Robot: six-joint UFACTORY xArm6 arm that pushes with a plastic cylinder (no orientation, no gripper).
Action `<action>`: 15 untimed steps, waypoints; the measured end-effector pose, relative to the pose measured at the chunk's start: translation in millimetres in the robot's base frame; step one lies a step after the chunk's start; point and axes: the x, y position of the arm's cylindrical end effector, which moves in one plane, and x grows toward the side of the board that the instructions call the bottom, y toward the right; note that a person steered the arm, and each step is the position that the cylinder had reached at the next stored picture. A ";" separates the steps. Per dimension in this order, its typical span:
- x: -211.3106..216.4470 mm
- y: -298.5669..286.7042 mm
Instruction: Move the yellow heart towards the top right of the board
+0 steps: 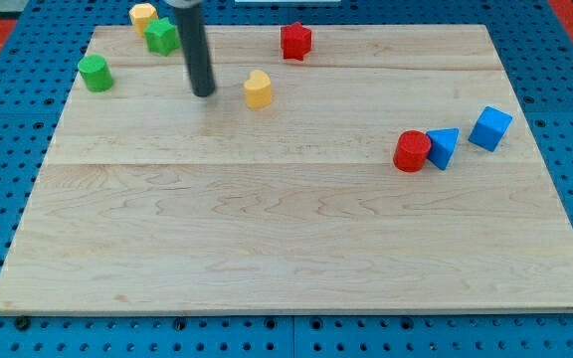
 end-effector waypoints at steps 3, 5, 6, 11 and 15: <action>-37.3 198.7; -24.6 166.0; -24.6 128.4; -22.4 109.2; -49.3 187.0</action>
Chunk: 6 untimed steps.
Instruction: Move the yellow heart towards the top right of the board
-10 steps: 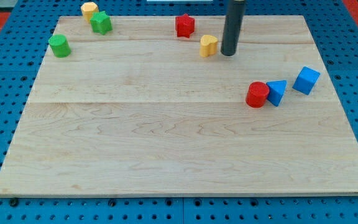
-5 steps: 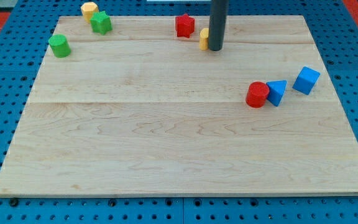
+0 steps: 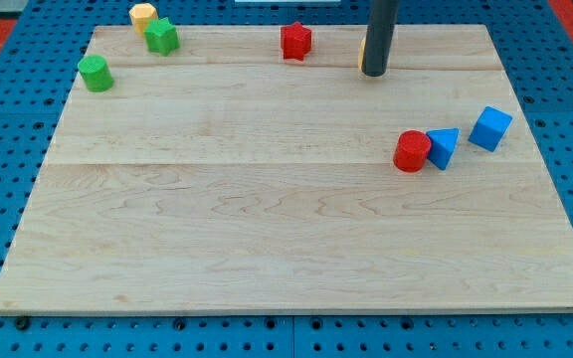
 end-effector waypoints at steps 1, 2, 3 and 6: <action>0.0 -76.9; -17.3 -68.9; -19.8 -4.3; 26.0 1.5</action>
